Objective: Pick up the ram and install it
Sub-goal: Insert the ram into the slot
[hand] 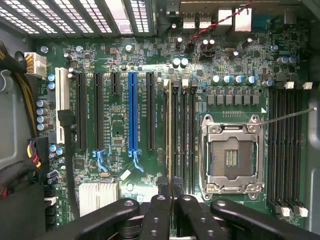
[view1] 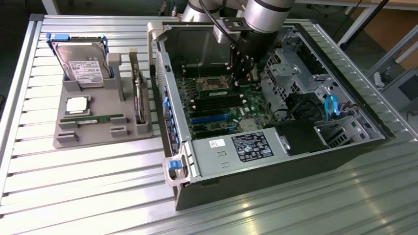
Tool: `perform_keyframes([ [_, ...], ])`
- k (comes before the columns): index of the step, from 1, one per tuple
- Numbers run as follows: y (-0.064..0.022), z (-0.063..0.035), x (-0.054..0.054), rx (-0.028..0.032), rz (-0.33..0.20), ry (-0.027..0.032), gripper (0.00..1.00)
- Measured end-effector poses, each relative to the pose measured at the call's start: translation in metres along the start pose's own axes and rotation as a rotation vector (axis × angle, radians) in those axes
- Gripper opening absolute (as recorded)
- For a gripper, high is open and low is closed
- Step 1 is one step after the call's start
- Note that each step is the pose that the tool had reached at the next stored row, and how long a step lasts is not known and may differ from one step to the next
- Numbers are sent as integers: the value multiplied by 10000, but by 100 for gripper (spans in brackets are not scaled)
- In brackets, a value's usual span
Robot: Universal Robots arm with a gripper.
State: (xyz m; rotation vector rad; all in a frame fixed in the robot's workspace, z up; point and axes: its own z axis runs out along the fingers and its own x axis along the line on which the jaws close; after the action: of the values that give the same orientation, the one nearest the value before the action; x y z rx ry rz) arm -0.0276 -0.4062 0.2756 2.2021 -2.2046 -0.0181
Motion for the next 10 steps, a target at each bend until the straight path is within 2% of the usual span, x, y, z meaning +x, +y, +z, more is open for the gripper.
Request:
perform_keyframes([
  [10, 0, 4, 0, 1, 0, -1, 11],
])
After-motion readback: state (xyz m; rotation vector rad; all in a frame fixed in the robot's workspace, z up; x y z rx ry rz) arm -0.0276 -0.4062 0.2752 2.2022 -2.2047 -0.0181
